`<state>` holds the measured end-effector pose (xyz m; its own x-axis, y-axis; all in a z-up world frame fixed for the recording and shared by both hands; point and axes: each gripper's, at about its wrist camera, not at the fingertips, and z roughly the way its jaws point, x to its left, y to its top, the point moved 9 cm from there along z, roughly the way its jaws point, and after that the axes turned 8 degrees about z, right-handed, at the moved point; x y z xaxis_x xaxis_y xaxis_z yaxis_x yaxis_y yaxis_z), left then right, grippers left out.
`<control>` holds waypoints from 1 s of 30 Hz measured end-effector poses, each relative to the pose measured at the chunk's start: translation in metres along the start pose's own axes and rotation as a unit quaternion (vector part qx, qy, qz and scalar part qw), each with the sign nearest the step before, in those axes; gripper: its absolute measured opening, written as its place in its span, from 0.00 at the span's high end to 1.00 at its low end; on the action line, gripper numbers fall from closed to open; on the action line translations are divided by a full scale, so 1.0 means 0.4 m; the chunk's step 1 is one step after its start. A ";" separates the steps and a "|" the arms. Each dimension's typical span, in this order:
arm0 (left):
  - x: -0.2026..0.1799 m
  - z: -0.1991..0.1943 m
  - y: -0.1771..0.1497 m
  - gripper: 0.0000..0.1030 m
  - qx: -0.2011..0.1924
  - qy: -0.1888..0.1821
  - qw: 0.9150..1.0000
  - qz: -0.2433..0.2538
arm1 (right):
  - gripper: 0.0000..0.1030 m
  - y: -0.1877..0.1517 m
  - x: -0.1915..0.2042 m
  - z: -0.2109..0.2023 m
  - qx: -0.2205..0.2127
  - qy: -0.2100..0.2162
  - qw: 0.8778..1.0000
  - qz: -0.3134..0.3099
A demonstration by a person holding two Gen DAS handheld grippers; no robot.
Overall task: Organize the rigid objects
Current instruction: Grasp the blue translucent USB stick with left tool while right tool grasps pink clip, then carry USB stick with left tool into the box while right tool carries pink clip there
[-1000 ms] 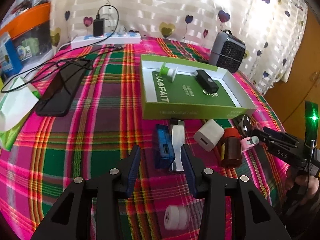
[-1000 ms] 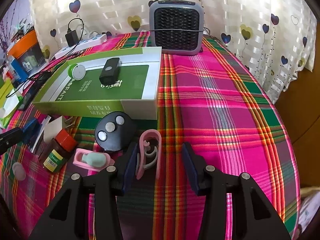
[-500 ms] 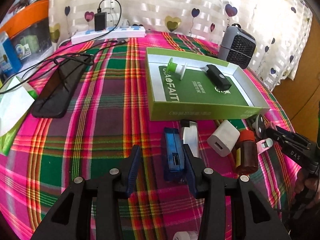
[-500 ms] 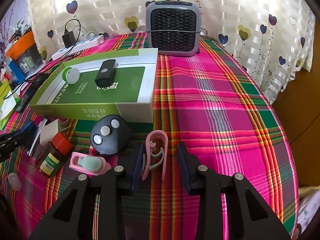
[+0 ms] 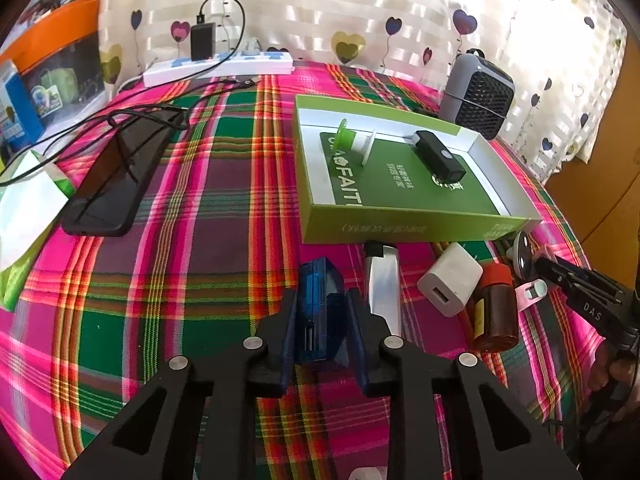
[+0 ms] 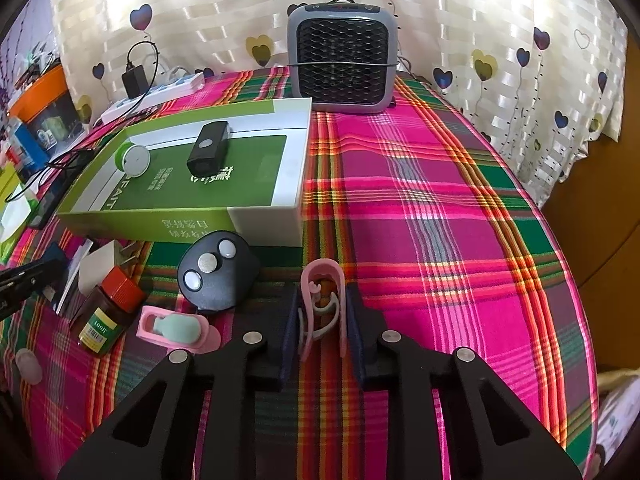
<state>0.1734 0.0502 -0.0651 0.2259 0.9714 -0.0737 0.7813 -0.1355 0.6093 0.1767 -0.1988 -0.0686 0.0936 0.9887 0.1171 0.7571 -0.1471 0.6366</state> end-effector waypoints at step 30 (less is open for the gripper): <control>-0.006 -0.025 0.016 0.78 -0.012 0.003 1.000 0.007 | 0.77 0.004 0.003 -0.012 -0.004 0.009 1.000 0.005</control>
<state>0.1719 0.0489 -0.0531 0.2332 0.9705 -0.0609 0.7638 -0.1441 0.6292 0.1748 -0.1980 -0.0639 0.0889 0.9865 0.1375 0.7514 -0.1570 0.6409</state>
